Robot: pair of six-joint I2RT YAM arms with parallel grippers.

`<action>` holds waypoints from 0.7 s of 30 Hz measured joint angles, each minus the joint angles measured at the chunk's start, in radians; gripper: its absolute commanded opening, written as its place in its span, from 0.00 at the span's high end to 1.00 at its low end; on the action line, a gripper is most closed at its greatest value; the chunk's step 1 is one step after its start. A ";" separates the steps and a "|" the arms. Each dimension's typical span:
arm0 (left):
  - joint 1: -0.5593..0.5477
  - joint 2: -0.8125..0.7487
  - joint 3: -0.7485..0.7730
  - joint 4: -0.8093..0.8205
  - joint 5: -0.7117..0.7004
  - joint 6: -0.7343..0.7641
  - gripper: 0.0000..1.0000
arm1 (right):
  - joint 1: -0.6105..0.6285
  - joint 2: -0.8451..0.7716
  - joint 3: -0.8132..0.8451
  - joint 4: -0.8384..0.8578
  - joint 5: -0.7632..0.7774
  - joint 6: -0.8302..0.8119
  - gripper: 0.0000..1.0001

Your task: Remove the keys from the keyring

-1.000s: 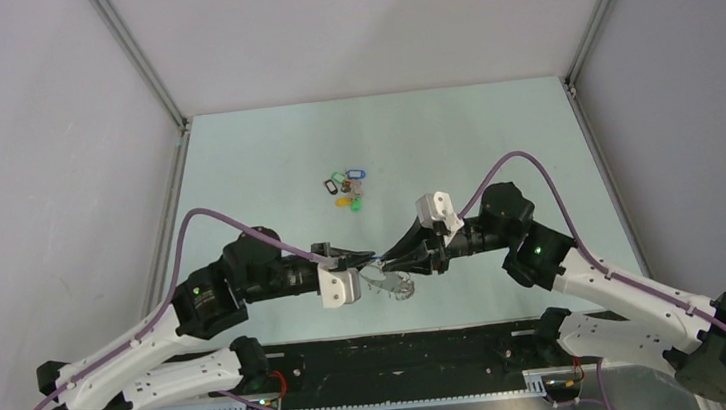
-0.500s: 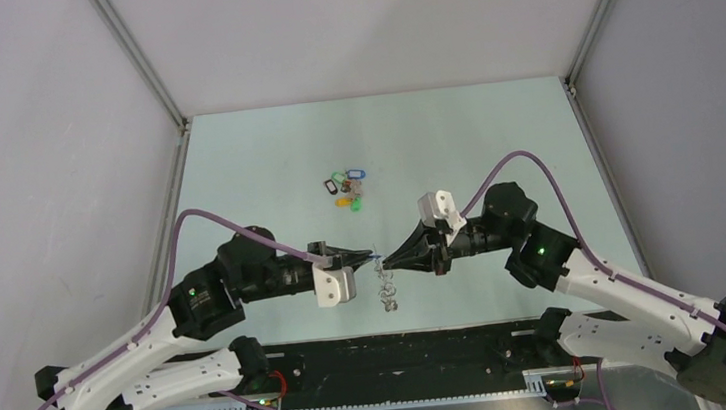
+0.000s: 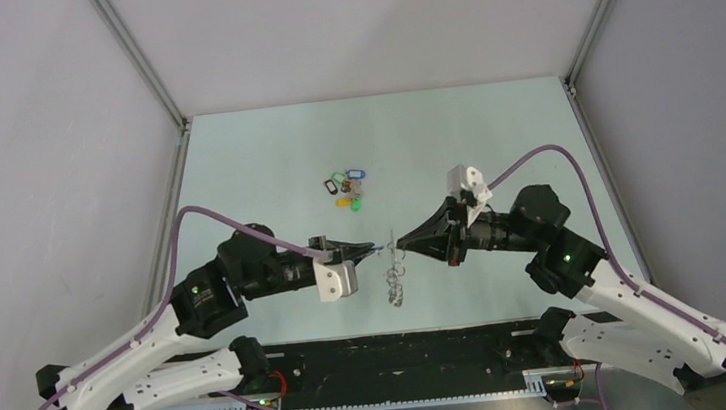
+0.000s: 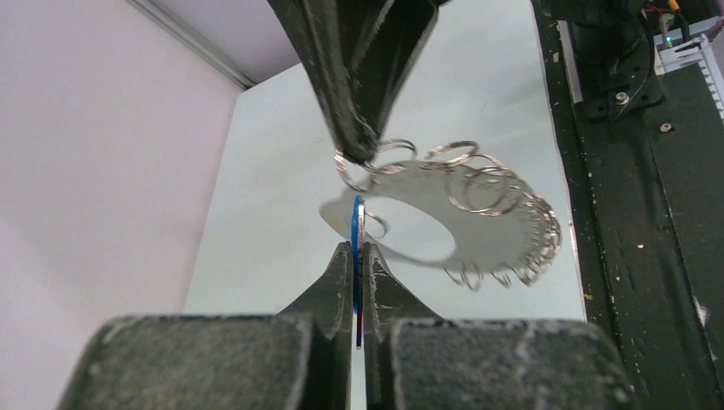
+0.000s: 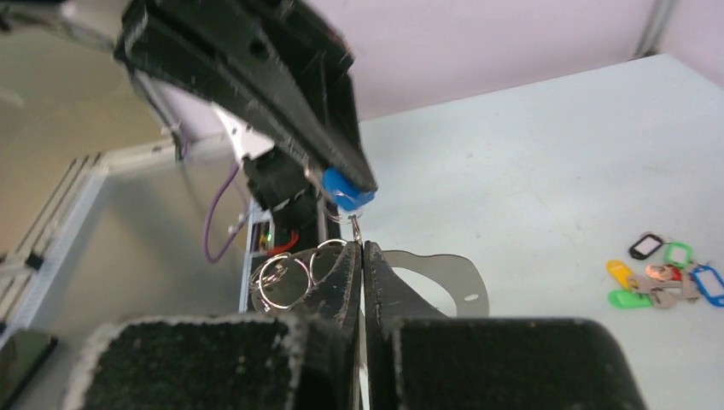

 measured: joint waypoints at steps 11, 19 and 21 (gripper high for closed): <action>-0.007 0.178 0.000 0.016 -0.068 -0.019 1.00 | 0.014 -0.039 -0.085 0.177 0.228 0.235 1.00; 0.029 0.327 0.069 0.016 -0.282 -0.214 1.00 | -0.041 -0.286 -0.098 -0.138 0.631 0.179 1.00; 0.064 0.371 0.092 0.023 -0.324 -0.293 1.00 | -0.069 -0.358 -0.098 -0.203 0.731 0.147 1.00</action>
